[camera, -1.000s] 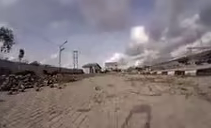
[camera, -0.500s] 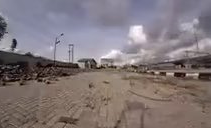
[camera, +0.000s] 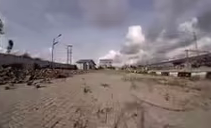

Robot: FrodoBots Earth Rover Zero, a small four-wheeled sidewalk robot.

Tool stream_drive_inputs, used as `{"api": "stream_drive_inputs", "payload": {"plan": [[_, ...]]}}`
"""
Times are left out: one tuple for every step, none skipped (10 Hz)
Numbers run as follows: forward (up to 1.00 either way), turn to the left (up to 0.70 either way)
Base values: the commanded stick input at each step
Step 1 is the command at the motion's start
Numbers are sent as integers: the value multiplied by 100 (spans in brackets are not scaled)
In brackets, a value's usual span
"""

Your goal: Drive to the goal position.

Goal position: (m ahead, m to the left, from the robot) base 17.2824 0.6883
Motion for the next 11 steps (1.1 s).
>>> {"api": "stream_drive_inputs", "payload": {"plan": [[100,0],[100,0],[100,0],[100,0],[100,0],[100,0],[100,0],[100,0],[100,0],[100,0],[100,0]]}}
